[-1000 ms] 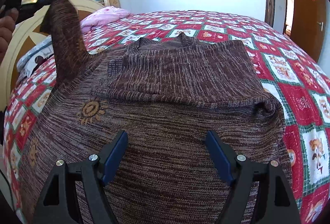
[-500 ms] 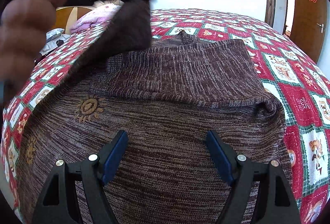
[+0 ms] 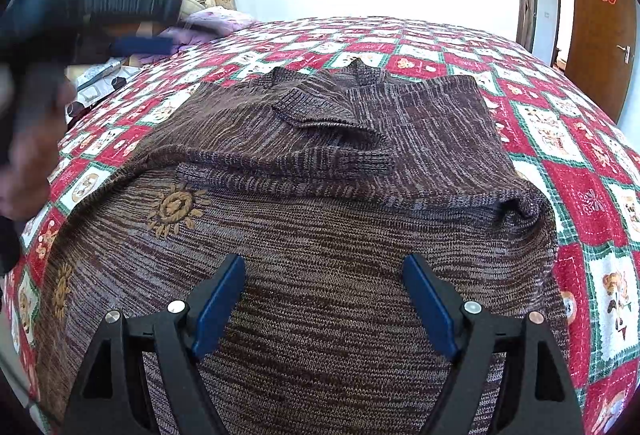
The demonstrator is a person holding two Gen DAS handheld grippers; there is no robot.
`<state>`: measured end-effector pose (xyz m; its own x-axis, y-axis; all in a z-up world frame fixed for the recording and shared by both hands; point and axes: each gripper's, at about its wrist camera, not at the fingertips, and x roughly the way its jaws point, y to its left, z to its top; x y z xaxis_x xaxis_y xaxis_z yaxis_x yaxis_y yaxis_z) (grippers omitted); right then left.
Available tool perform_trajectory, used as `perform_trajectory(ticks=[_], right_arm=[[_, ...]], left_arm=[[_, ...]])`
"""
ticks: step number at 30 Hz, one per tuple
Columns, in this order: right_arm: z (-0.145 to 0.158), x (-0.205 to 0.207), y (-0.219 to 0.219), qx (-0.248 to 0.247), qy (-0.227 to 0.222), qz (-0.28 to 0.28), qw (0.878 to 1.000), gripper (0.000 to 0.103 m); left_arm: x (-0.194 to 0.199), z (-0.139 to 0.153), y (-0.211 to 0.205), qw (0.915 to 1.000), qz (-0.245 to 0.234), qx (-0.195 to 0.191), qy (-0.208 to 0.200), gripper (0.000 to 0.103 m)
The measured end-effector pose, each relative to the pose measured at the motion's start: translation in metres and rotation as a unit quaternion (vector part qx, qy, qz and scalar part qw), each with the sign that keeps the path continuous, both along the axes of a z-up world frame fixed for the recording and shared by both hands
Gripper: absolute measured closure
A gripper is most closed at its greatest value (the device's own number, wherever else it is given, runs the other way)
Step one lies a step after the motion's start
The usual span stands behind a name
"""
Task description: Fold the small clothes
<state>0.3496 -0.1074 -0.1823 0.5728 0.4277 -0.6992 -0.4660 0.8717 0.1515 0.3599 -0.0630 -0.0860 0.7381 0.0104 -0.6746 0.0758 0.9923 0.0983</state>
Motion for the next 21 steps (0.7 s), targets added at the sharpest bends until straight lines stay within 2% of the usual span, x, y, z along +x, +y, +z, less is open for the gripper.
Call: perform_trajectory(ticks=[1,2,4,7,9,11,12,15,18,21], right_arm=[[0.001,-0.001,0.000,0.002,-0.001,0.000,1.000,0.021],[0.001,-0.001,-0.002,0.006,-0.001,0.000,1.000,0.021],[0.001,-0.001,-0.003,0.012,0.000,0.001,1.000,0.021],[0.001,-0.001,-0.004,0.019,-0.002,0.000,1.000,0.021],[0.002,-0.002,-0.008,0.030,-0.004,-0.001,1.000,0.021],[0.009,-0.003,-0.018,0.051,-0.012,-0.019,0.998,0.021],[0.014,-0.004,-0.023,0.060,-0.014,-0.031,0.998,0.021],[0.040,0.001,-0.033,0.101,-0.025,-0.055,0.993,0.021],[0.064,0.024,-0.010,0.049,-0.043,-0.060,0.996,0.021],[0.062,0.058,0.025,-0.005,-0.031,-0.041,0.999,0.021]], left_arm=[[0.001,-0.015,0.009,0.9981,0.026,0.055,0.000,0.037],[0.002,-0.028,0.017,0.9951,0.043,0.089,0.004,0.037],[0.004,-0.047,0.033,0.9931,0.062,0.098,0.016,0.037],[0.007,-0.073,0.055,0.9945,0.071,0.040,0.065,0.037],[0.000,-0.073,0.057,0.9964,0.067,0.023,0.048,0.037],[-0.004,-0.072,0.051,0.9974,0.053,0.021,0.045,0.036],[-0.005,-0.073,0.051,0.9977,0.049,0.015,0.044,0.032],[-0.009,-0.076,0.057,0.9979,0.040,-0.021,0.046,0.031],[-0.011,-0.078,0.071,0.9961,0.040,-0.062,0.050,0.030],[-0.013,-0.080,0.076,0.9956,0.040,-0.072,0.044,0.028]])
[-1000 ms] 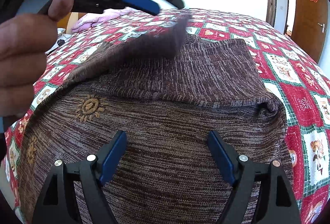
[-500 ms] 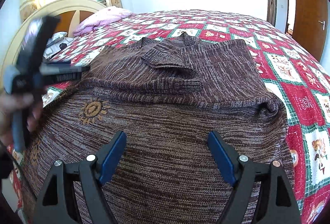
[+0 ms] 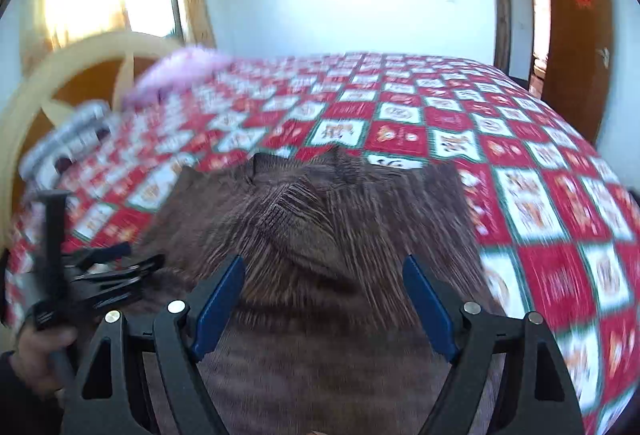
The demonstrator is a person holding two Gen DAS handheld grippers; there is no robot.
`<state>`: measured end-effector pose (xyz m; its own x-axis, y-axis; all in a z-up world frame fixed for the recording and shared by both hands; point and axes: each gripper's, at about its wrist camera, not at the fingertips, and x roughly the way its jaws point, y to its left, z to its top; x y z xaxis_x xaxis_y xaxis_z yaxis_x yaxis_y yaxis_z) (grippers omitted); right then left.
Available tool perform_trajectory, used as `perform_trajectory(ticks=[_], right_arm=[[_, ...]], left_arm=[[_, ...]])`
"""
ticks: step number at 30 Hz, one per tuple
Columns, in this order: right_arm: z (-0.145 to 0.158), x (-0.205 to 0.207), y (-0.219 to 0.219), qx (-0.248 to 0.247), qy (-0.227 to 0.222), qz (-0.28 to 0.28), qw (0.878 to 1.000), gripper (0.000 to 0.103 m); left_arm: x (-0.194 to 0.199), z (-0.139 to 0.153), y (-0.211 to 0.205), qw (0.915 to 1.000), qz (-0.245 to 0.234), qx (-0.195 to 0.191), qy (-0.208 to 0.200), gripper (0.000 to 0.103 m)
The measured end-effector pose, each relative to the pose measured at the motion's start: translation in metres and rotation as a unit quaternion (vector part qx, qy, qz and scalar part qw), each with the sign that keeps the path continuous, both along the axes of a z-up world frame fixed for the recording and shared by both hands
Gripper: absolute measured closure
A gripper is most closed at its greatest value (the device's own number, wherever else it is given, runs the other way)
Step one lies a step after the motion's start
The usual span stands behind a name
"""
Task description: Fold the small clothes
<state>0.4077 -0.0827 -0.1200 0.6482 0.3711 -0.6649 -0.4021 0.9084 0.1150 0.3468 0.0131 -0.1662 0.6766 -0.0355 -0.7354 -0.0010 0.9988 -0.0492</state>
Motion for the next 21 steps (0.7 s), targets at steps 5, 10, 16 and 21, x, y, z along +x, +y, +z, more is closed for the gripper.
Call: perform_trajectory(ticks=[5,10,16,21], right_arm=[[-0.028,0.041,0.055,-0.079,0.046,0.036,0.995,0.039],[-0.033,0.075,0.031,-0.127,0.028,-0.048,0.990,0.057],[-0.026,0.103,-0.064,-0.083,0.050,-0.166,0.981,0.057],[-0.008,0.067,-0.073,-0.003,0.050,-0.114,0.992,0.057]], left_arm=[[-0.002,-0.002,0.003,0.9999,0.000,-0.009,-0.007,0.026],[-0.002,-0.003,0.007,0.9998,-0.002,-0.020,-0.007,0.024],[-0.002,-0.004,0.009,0.9995,-0.004,-0.031,-0.009,0.022],[-0.003,-0.004,0.009,0.9995,-0.004,-0.029,-0.010,0.022]])
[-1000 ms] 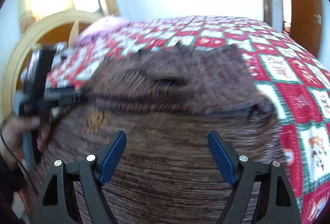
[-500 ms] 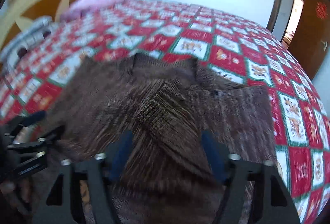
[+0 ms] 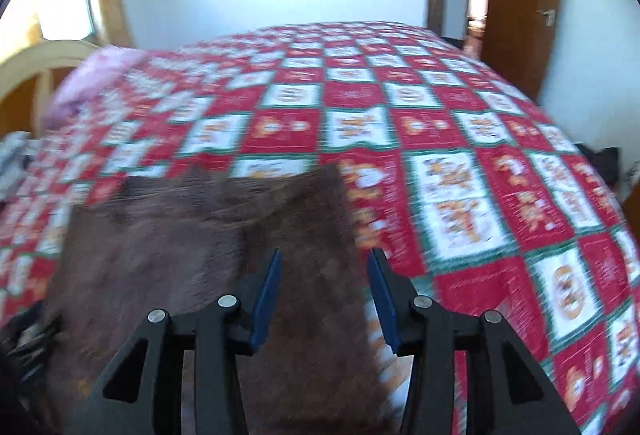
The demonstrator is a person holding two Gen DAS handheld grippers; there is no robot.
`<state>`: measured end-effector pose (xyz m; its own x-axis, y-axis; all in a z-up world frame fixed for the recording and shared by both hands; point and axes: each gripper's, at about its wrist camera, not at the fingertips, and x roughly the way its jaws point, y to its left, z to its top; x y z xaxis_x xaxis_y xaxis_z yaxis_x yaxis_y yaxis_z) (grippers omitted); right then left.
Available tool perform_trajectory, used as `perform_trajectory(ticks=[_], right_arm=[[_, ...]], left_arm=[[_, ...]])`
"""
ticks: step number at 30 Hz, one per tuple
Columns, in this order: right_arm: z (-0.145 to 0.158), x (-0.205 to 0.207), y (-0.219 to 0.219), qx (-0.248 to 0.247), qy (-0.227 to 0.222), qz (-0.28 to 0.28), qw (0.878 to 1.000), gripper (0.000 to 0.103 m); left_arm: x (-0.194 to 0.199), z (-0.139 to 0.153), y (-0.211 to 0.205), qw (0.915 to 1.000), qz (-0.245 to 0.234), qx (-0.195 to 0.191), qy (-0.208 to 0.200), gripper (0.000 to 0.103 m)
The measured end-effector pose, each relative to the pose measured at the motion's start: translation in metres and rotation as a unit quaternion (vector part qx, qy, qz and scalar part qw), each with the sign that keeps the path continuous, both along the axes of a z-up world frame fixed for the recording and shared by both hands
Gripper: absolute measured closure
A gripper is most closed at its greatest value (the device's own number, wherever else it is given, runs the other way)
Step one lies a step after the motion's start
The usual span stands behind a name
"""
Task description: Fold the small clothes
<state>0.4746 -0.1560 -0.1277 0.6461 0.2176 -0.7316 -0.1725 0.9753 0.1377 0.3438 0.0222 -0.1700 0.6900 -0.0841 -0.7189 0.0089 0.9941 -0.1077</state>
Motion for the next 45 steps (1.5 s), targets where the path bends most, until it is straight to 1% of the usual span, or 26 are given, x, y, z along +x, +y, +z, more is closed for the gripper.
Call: perform_trajectory(ticks=[3,5,6,8,9,11,12,14,17,20,22,24,27,28,30,32,38,40,42,44,45], right_arm=[[-0.003,-0.021,0.023,0.056,0.020,0.065,0.996,0.057],[-0.010,-0.033,0.038,0.067,0.034,0.090,0.993,0.057],[-0.016,-0.038,0.044,0.060,0.038,0.098,0.993,0.057],[-0.036,-0.044,0.058,0.021,0.062,0.110,0.992,0.057],[-0.042,-0.046,0.058,0.014,0.069,0.111,0.991,0.057],[-0.043,-0.053,0.055,0.005,0.054,0.114,0.992,0.057],[-0.041,-0.056,0.055,-0.003,0.056,0.117,0.992,0.057],[-0.032,-0.058,0.055,-0.002,0.057,0.117,0.992,0.057],[-0.008,-0.058,0.062,0.002,0.014,0.117,0.993,0.057],[0.002,-0.049,0.085,0.015,0.006,0.128,0.992,0.057],[-0.002,-0.045,0.109,0.014,0.009,0.150,0.989,0.057],[-0.011,-0.047,0.132,0.000,0.013,0.173,0.985,0.057],[-0.029,-0.054,0.147,-0.002,0.036,0.188,0.982,0.057],[-0.035,-0.058,0.148,-0.005,0.034,0.188,0.982,0.057],[-0.038,-0.067,0.148,-0.020,0.013,0.193,0.981,0.057],[-0.039,-0.072,0.147,-0.025,0.013,0.196,0.980,0.057],[-0.037,-0.074,0.136,-0.008,0.027,0.207,0.978,0.057],[-0.033,-0.076,0.126,0.012,0.028,0.212,0.977,0.057],[-0.026,-0.079,0.111,0.035,0.018,0.202,0.979,0.057],[-0.017,-0.082,0.085,0.050,-0.010,0.169,0.984,0.057],[-0.015,-0.081,0.072,0.054,-0.014,0.150,0.987,0.057]], left_arm=[[0.000,0.000,0.000,1.0000,0.000,0.001,0.000,0.020],[-0.001,0.000,0.000,1.0000,0.000,0.003,-0.001,0.020],[-0.001,0.000,0.000,1.0000,-0.001,0.003,-0.001,0.019],[-0.002,0.000,-0.001,1.0000,-0.001,0.003,-0.001,0.016],[-0.002,0.000,-0.001,1.0000,0.000,0.004,0.000,0.015],[-0.004,0.000,-0.002,1.0000,0.000,0.008,0.000,0.013],[-0.005,0.000,-0.002,0.9999,0.001,0.010,0.000,0.011],[-0.006,0.000,-0.001,0.9999,0.003,0.009,-0.003,0.010],[-0.005,0.000,0.000,1.0000,0.003,0.008,-0.001,0.010],[-0.004,0.000,0.000,0.9999,0.004,0.012,0.000,0.010],[-0.004,0.000,0.000,0.9999,0.007,0.014,0.001,0.009],[-0.005,-0.001,0.001,0.9999,0.009,0.013,0.001,0.008],[-0.008,-0.001,0.002,0.9999,0.010,0.010,-0.001,0.008],[-0.008,-0.001,0.002,0.9999,0.010,0.010,-0.001,0.008],[-0.008,-0.001,0.001,0.9999,0.009,0.012,0.000,0.007],[-0.008,-0.001,0.001,0.9999,0.009,0.012,-0.001,0.007],[-0.011,-0.001,0.001,0.9999,0.008,0.012,0.000,0.007],[-0.017,-0.002,0.004,0.9999,0.008,0.007,-0.005,0.005],[-0.020,-0.002,0.007,0.9999,0.009,-0.002,-0.007,0.005],[-0.022,-0.002,0.008,0.9999,0.011,-0.006,-0.010,0.005],[-0.022,-0.002,0.007,0.9999,0.011,-0.005,-0.011,0.005]])
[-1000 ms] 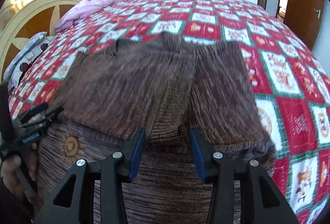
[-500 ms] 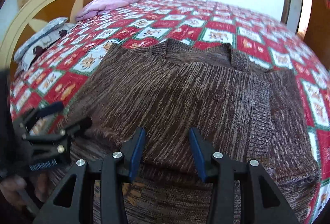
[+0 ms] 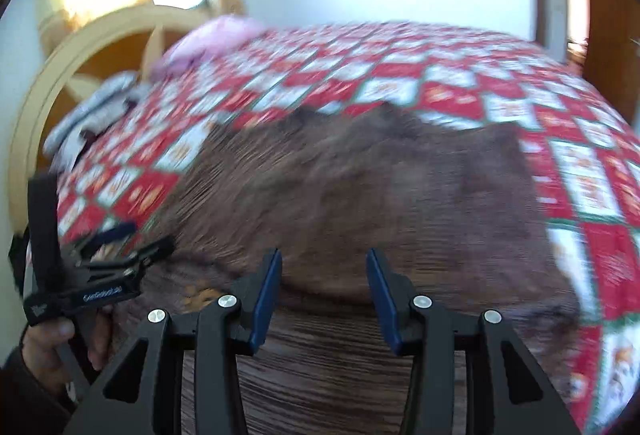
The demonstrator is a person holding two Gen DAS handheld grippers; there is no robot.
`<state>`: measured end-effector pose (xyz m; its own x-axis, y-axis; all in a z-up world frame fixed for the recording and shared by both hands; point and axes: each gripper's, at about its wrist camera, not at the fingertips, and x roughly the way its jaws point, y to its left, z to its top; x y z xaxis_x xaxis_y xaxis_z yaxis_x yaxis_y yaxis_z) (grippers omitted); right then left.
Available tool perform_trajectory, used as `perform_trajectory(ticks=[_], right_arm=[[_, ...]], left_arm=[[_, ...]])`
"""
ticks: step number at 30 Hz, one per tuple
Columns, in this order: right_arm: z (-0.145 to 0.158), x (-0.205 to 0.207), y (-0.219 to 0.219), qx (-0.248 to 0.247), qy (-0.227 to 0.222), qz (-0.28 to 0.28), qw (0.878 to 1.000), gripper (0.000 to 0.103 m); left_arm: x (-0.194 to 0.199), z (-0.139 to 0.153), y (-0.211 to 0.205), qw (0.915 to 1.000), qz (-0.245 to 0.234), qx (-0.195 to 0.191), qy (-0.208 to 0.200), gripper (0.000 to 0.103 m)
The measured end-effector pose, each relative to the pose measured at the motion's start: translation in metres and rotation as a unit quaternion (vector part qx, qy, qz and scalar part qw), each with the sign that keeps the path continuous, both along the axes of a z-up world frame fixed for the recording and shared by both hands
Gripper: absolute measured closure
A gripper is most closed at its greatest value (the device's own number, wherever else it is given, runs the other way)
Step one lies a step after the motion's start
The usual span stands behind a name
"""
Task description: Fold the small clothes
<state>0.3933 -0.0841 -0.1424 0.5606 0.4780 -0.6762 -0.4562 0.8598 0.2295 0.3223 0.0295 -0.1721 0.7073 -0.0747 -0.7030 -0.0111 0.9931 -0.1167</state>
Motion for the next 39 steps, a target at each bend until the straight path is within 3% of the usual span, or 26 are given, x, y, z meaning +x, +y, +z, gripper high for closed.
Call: perform_trajectory(ticks=[3,8,11,18,22,25,28,29,31,32,34,35,39], right_arm=[[-0.004,0.009,-0.038,0.016,0.021,-0.057,0.998,0.057],[-0.027,0.021,-0.051,0.035,0.065,-0.060,0.995,0.060],[-0.030,0.023,-0.046,0.031,0.067,-0.050,0.996,0.083],[-0.033,0.014,-0.044,-0.019,0.060,-0.009,0.998,0.085],[-0.026,0.016,-0.060,0.018,0.050,-0.012,0.999,0.084],[-0.028,0.019,-0.067,0.029,0.037,-0.035,0.998,0.081],[-0.037,0.018,-0.068,0.038,0.032,-0.049,0.998,0.081],[-0.035,0.015,-0.068,0.037,0.024,-0.051,0.998,0.080],[-0.033,0.011,-0.065,0.029,0.015,-0.045,0.998,0.075],[-0.034,0.010,-0.064,0.027,0.014,-0.040,0.999,0.071],[-0.034,0.010,-0.062,0.024,0.011,-0.036,0.999,0.069],[-0.034,0.010,-0.062,0.026,0.012,-0.036,0.999,0.068],[-0.036,0.012,-0.068,0.045,0.021,-0.036,0.998,0.068]], left_arm=[[-0.001,0.000,-0.001,1.0000,0.000,0.003,-0.002,0.005],[-0.001,-0.001,-0.002,1.0000,0.002,0.004,0.001,0.003],[-0.004,-0.001,-0.001,1.0000,0.003,0.006,0.001,0.002],[-0.011,0.003,0.001,0.9998,0.017,0.010,-0.010,0.001],[-0.013,0.027,0.009,0.9991,0.024,0.008,-0.033,0.002],[0.006,0.040,0.007,0.9983,0.012,0.041,-0.040,0.002],[0.038,0.035,0.002,0.9980,-0.002,0.056,-0.030,0.012],[0.050,0.031,0.002,0.9984,-0.003,0.054,-0.017,0.020],[0.076,0.017,0.005,0.9994,-0.015,0.016,0.028,0.032],[0.088,0.009,0.007,0.9983,-0.021,-0.009,0.055,0.043],[0.091,0.007,0.007,0.9973,-0.027,-0.029,0.062,0.050],[0.089,0.009,0.006,0.9972,-0.043,-0.035,0.051,0.084],[0.085,0.011,0.010,0.9973,-0.043,-0.034,0.050,0.089]])
